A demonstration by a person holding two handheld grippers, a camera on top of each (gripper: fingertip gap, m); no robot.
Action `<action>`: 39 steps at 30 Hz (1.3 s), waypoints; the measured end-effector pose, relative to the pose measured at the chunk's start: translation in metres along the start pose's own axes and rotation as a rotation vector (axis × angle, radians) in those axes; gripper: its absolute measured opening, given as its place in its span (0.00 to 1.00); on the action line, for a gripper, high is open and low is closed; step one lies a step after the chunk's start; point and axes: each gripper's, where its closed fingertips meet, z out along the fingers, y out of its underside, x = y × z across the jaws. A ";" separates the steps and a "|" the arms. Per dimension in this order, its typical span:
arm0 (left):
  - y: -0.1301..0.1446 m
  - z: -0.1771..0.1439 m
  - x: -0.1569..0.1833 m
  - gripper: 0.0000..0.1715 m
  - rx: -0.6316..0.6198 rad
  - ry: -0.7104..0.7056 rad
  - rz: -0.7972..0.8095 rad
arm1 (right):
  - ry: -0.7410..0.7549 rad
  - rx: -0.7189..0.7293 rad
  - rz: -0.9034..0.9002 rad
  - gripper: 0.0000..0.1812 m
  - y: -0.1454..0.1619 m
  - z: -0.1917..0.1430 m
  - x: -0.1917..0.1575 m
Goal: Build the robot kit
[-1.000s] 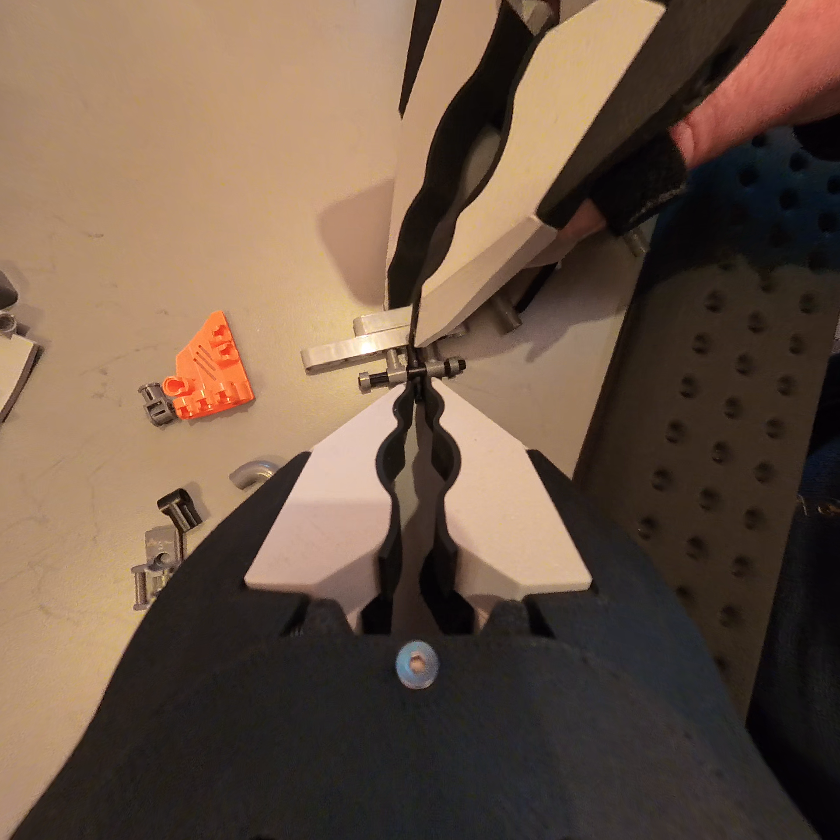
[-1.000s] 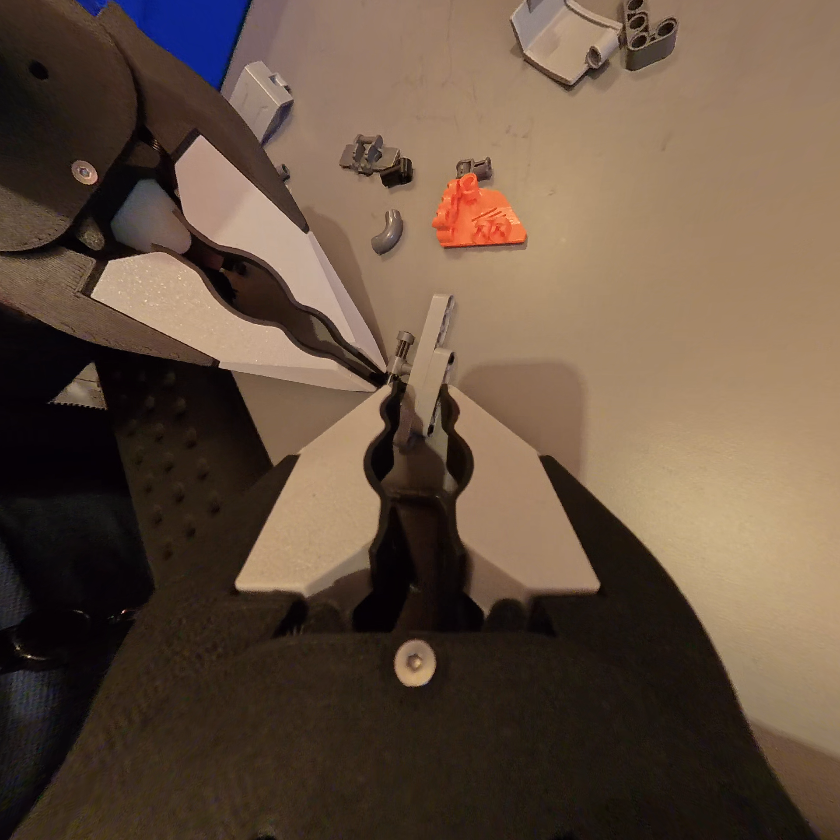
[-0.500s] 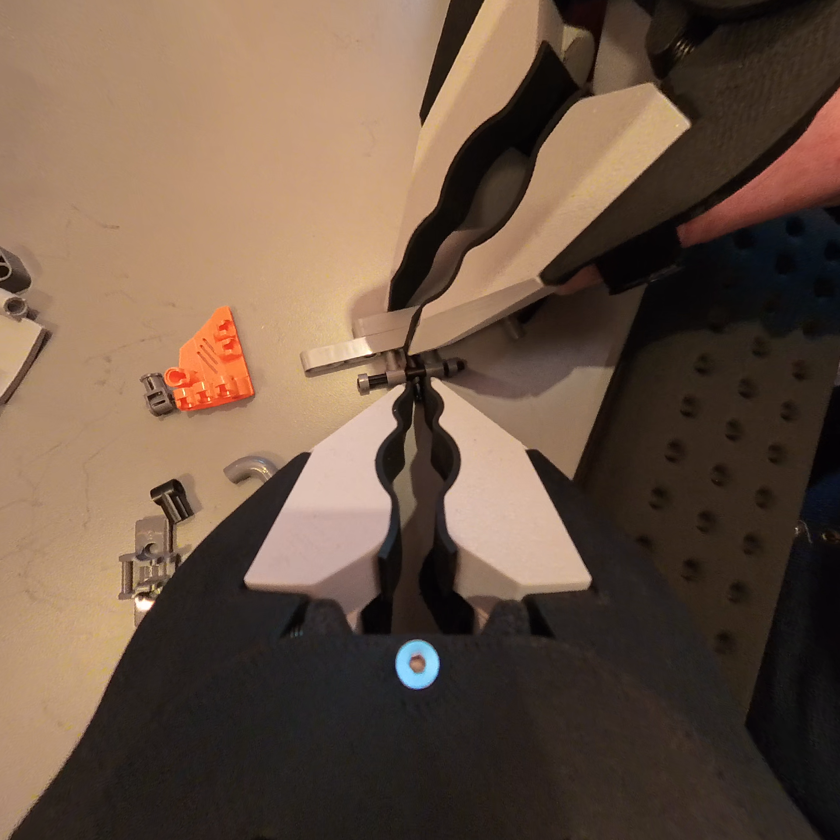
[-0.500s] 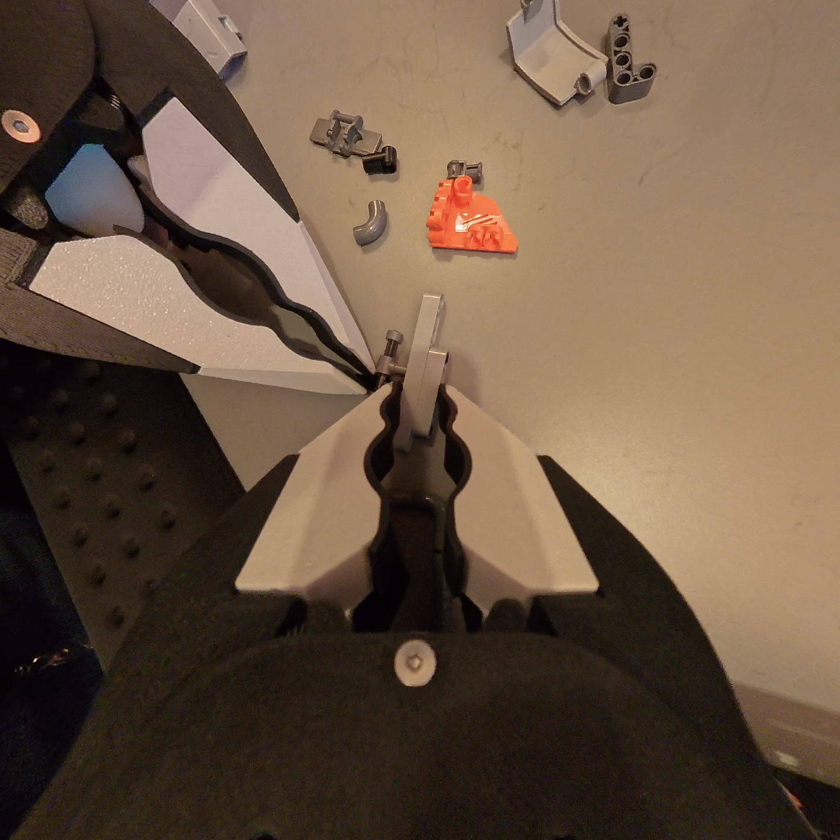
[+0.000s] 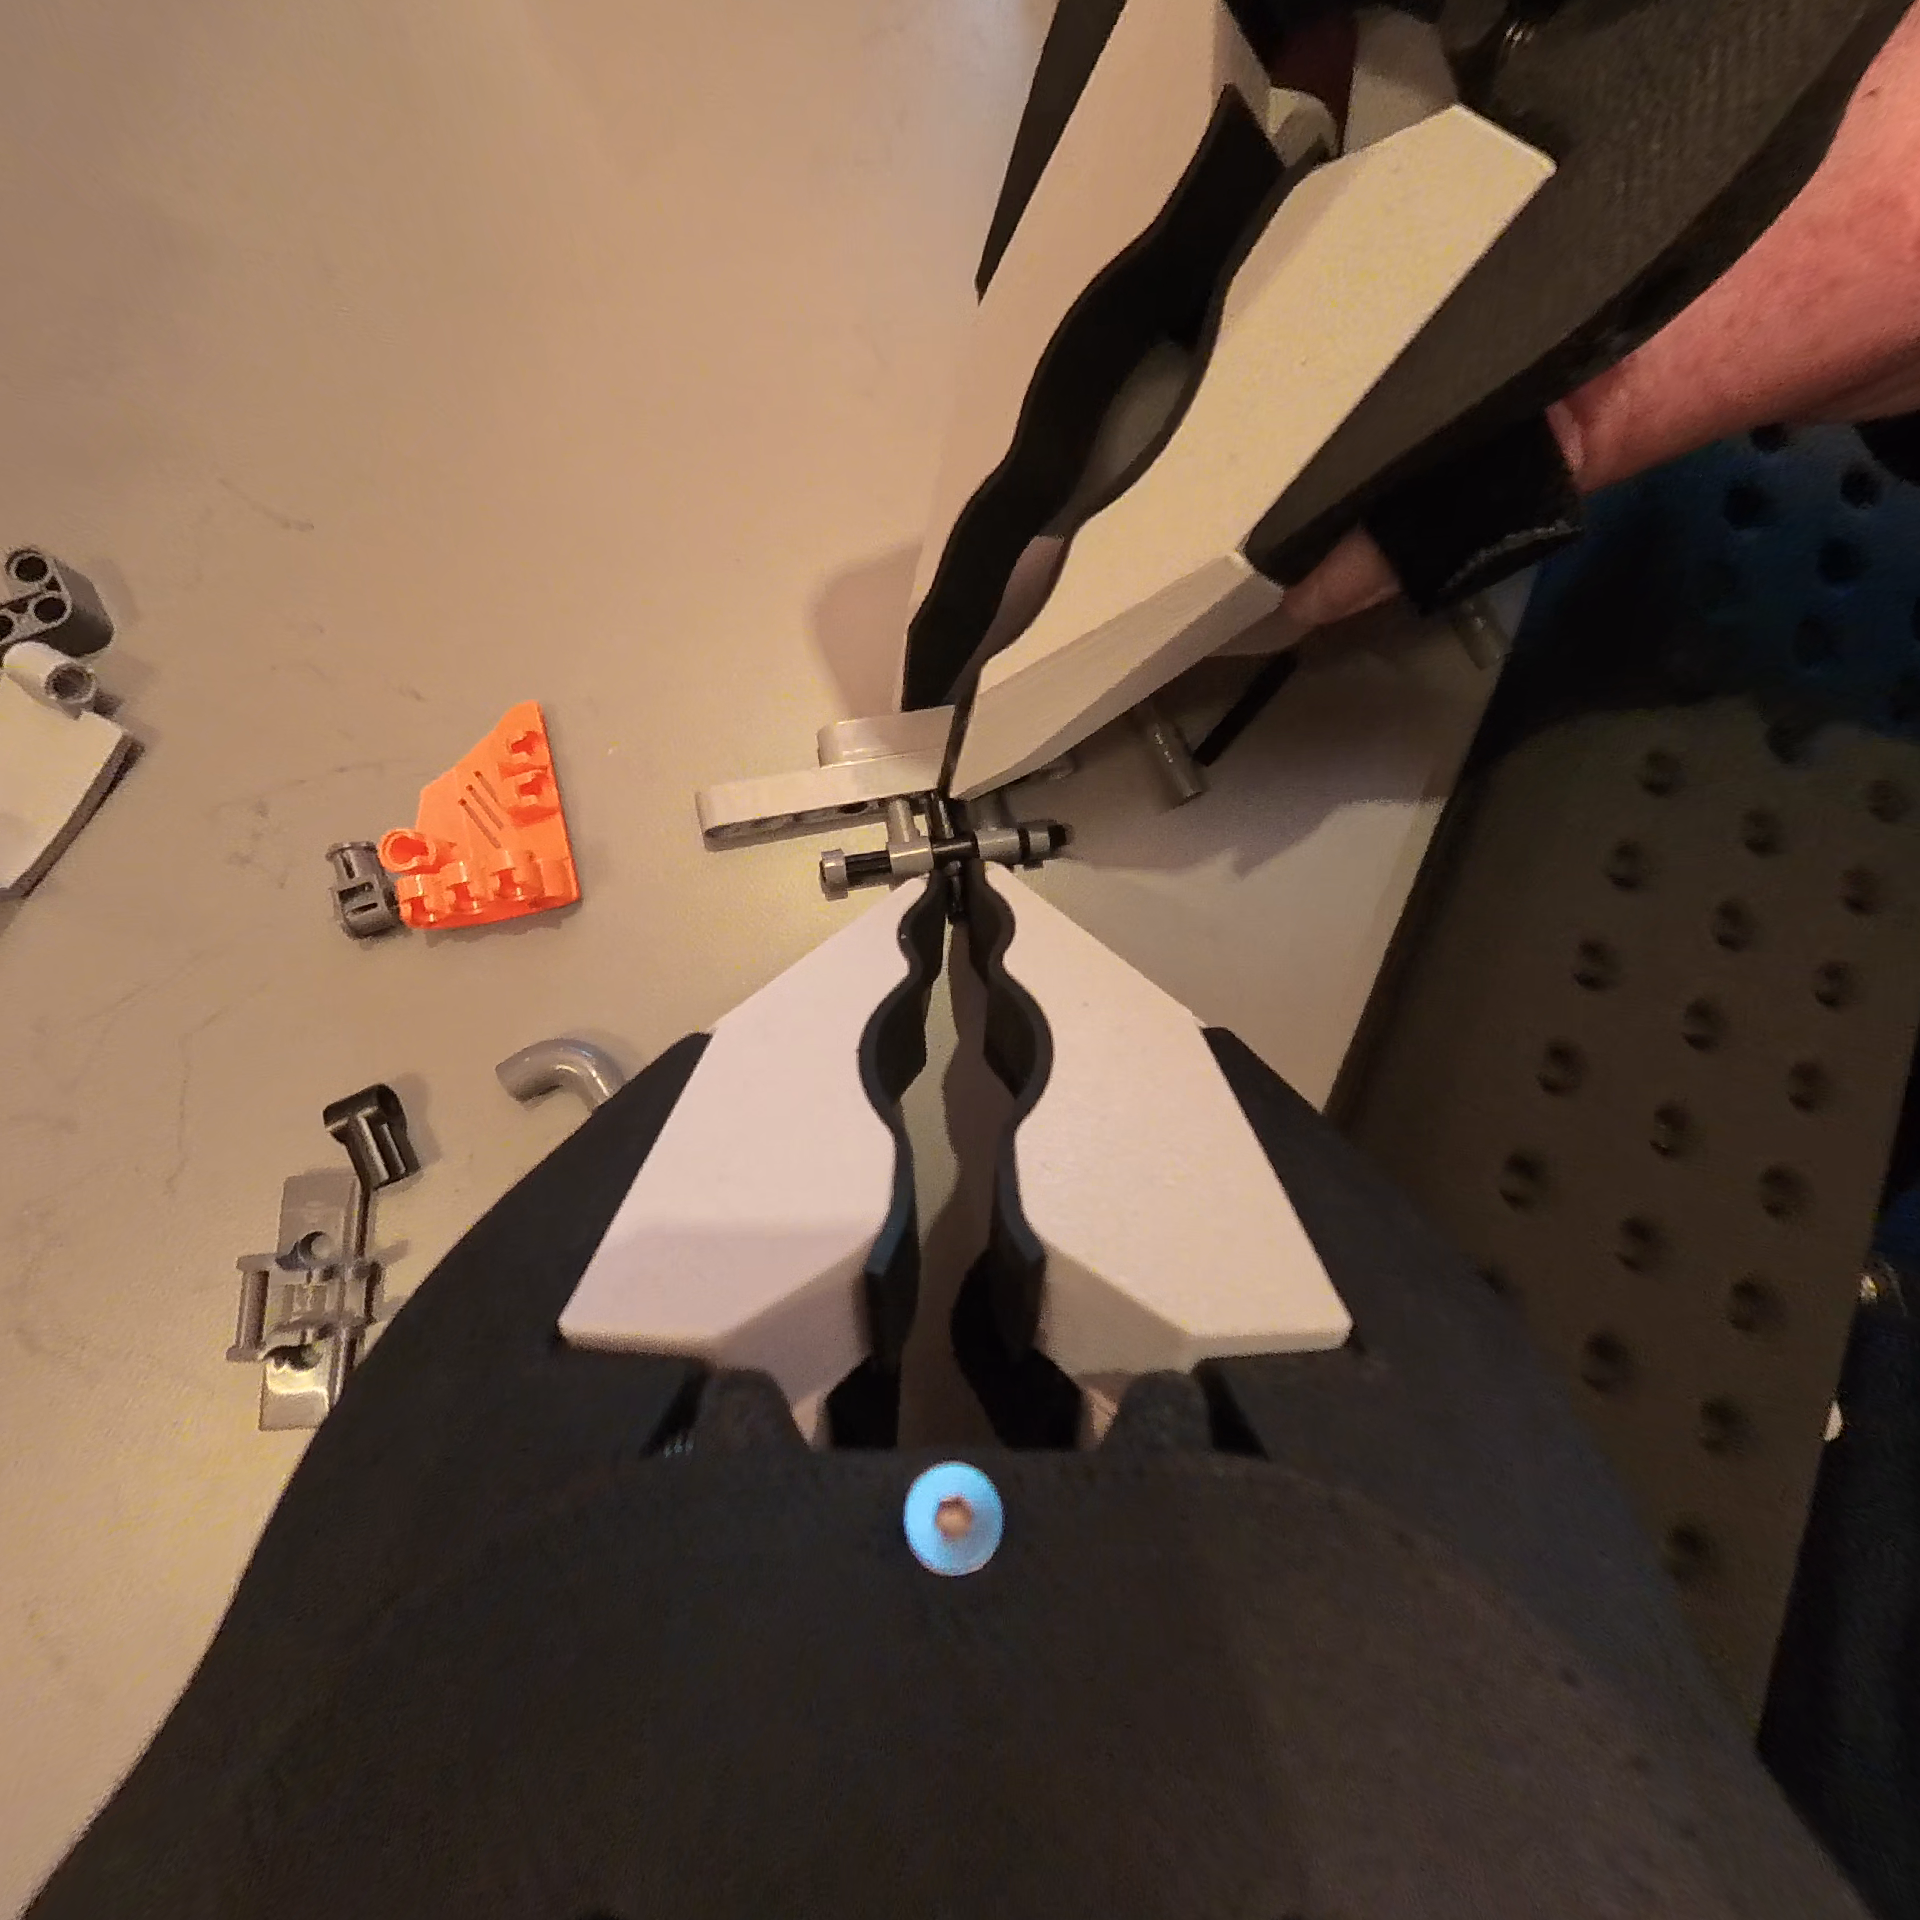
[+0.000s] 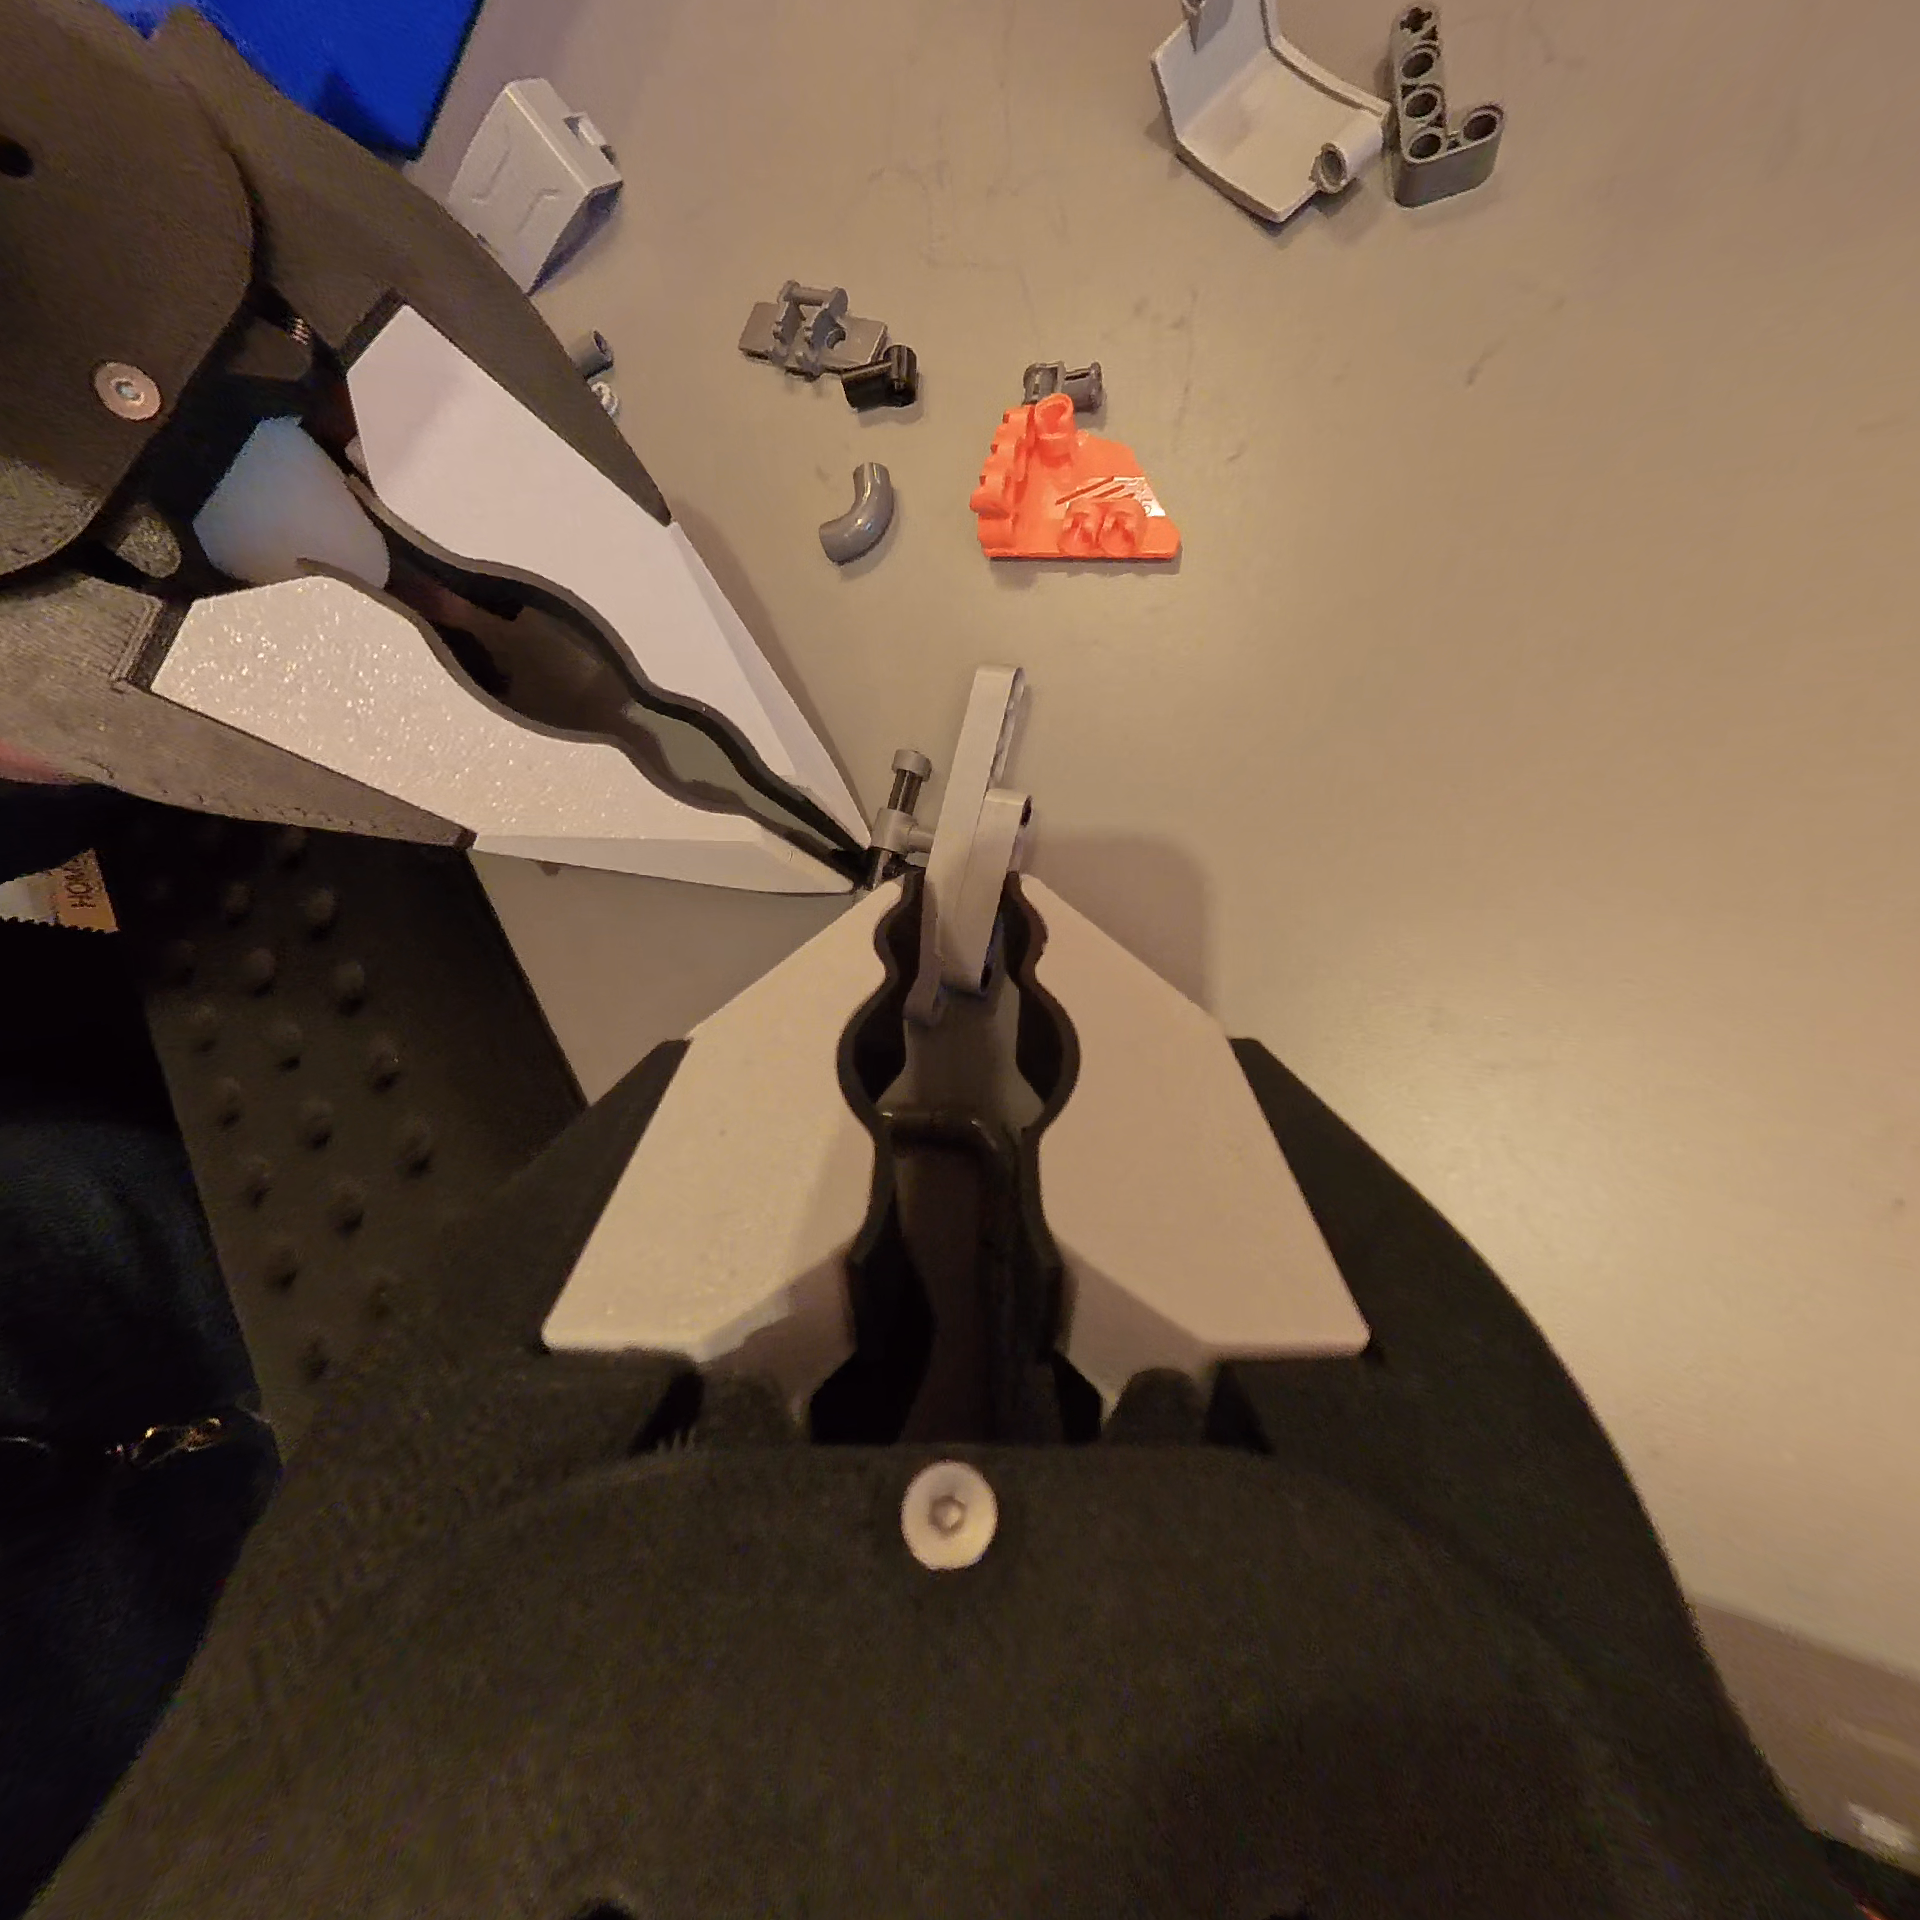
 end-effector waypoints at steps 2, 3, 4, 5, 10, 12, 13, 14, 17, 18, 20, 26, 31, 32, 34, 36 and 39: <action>0.000 0.000 0.000 0.00 0.000 -0.014 0.015 | -0.021 0.016 0.029 0.07 0.000 0.000 0.000; 0.000 0.000 0.000 0.00 0.003 -0.013 0.015 | -0.032 0.021 0.045 0.07 0.000 -0.001 0.000; -0.001 0.000 0.000 0.00 0.005 -0.007 0.009 | -0.034 0.023 0.047 0.07 0.000 -0.001 0.000; -0.001 0.000 0.000 0.00 0.006 0.000 0.004 | -0.028 0.024 0.042 0.07 0.000 -0.001 0.000; -0.001 0.000 0.000 0.00 -0.003 -0.005 0.019 | -0.006 0.050 0.065 0.06 -0.002 -0.001 0.001; 0.000 0.000 0.001 0.00 -0.014 0.001 0.021 | -0.023 0.060 0.089 0.05 -0.002 -0.003 0.001; 0.000 0.000 0.001 0.00 -0.017 -0.003 0.023 | -0.028 0.058 0.093 0.04 -0.001 -0.003 0.002; -0.001 0.000 0.001 0.00 -0.018 -0.004 0.026 | -0.032 0.054 0.096 0.04 -0.001 -0.003 0.002; -0.002 0.001 0.001 0.00 -0.024 0.000 0.016 | -0.038 0.058 0.109 0.04 0.000 -0.003 0.002; -0.002 0.001 0.000 0.00 -0.023 -0.002 0.017 | -0.033 0.063 0.113 0.05 0.000 -0.003 0.003; -0.003 0.002 0.001 0.00 -0.024 0.012 0.005 | -0.016 0.077 0.114 0.03 -0.001 -0.005 0.004; -0.003 0.003 0.002 0.00 -0.020 0.021 0.004 | 0.010 0.103 0.085 0.03 -0.004 -0.003 0.006; -0.004 0.003 0.002 0.00 0.001 0.050 -0.017 | -0.003 0.102 0.087 0.01 -0.005 -0.002 0.007; -0.004 0.003 0.002 0.00 0.000 0.043 -0.005 | -0.010 0.105 0.098 0.01 -0.005 -0.002 0.007; -0.004 0.003 0.002 0.00 0.008 0.045 -0.006 | -0.018 0.107 0.108 0.01 -0.004 -0.002 0.007; -0.004 0.003 0.002 0.00 0.016 0.057 -0.013 | -0.015 0.103 0.097 0.01 -0.005 -0.001 0.007; -0.004 0.003 0.002 0.00 0.022 0.077 -0.036 | -0.003 0.128 0.058 0.00 -0.006 -0.001 0.010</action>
